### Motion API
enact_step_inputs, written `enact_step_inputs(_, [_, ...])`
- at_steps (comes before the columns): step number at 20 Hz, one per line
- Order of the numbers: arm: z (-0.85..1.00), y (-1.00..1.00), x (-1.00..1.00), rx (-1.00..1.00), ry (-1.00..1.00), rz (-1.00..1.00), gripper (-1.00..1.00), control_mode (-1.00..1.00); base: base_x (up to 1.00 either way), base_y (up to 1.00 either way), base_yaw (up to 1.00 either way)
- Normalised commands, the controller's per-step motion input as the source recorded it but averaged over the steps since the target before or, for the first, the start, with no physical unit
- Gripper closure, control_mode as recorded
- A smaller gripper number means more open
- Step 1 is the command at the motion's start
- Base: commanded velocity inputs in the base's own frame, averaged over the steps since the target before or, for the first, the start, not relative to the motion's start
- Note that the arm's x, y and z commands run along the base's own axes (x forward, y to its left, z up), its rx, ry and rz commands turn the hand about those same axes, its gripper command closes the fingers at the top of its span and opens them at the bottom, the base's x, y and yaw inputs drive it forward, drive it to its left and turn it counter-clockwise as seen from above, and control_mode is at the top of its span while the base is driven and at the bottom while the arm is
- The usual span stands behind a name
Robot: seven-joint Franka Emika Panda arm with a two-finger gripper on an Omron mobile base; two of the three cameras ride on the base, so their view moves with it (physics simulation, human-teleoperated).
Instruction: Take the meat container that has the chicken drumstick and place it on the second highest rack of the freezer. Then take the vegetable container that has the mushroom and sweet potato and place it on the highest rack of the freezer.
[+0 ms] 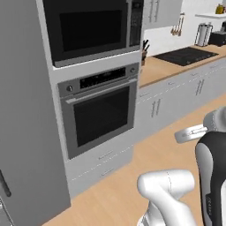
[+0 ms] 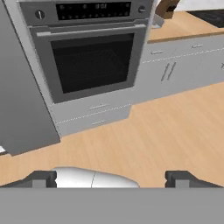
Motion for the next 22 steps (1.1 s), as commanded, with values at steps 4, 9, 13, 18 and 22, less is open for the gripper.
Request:
enact_step_inputs(4, [0.00, 0.00, 0.00, 0.00, 0.00, 0.00, -1.00, 1.00, 0.82, -0.70, -0.16])
enact_step_inputs(9, [0.00, 0.00, 0.00, 0.00, 0.00, 0.00, -1.00, 1.00, 1.00, -0.40, -0.04])
enact_step_inputs(13, [0.00, 0.00, 0.00, 0.00, 0.00, 0.00, -1.00, 1.00, 0.83, -0.54, 0.02])
enact_step_inputs(18, [0.00, 0.00, 0.00, 0.00, 0.00, 0.00, -1.00, 1.00, 0.49, -0.72, 0.14])
enact_step_inputs(22, [0.00, 0.00, 0.00, 0.00, 0.00, 0.00, -1.00, 1.00, 0.50, -0.76, 0.17])
